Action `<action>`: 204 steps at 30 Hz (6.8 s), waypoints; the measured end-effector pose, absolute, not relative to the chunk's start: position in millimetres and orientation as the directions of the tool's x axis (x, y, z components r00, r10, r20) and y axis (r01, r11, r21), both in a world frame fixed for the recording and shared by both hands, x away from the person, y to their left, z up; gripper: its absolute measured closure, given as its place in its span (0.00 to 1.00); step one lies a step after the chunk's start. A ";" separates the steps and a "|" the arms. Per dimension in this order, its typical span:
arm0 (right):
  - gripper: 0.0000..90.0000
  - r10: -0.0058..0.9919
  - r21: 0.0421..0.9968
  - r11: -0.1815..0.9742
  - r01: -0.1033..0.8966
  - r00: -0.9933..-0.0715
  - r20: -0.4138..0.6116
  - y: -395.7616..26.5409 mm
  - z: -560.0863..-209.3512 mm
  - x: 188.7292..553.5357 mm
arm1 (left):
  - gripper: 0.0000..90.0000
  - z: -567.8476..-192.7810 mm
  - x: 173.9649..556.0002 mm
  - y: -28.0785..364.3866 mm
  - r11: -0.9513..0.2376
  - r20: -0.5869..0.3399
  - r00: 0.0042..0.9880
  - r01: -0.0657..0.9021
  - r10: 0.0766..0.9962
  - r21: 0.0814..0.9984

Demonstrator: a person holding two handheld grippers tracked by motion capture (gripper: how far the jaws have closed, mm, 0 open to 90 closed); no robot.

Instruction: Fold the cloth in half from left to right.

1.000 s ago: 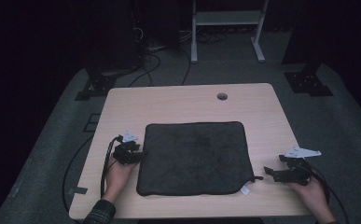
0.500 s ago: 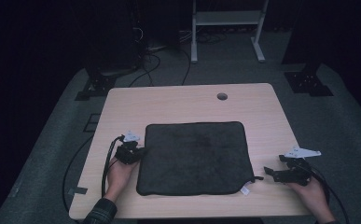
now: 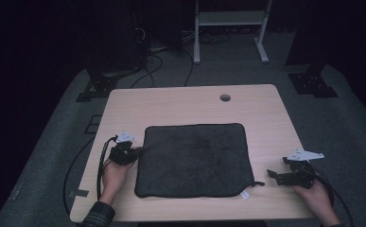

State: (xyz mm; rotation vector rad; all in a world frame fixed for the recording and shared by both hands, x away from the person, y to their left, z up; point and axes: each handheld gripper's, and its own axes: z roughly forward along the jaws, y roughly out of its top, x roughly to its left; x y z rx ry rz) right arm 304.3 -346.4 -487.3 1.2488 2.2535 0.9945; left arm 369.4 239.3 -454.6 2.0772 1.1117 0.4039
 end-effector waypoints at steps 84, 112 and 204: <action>0.14 0.848 0.734 0.353 0.581 -0.530 0.012 -346.4 -487.2 304.8 | 0.95 -442.5 415.8 17.2 -0.367 -0.278 0.878 0.425 0.389 0.827; 0.14 0.848 0.734 0.352 0.581 -0.530 0.012 -346.6 -487.2 305.1 | 0.79 -457.5 434.1 -57.3 -0.419 -0.337 0.879 0.461 0.338 0.782; 0.56 0.601 0.716 0.555 0.424 -0.799 0.008 -162.9 -439.7 418.9 | 0.00 -483.4 343.6 190.3 -0.553 0.019 0.772 0.437 0.635 0.709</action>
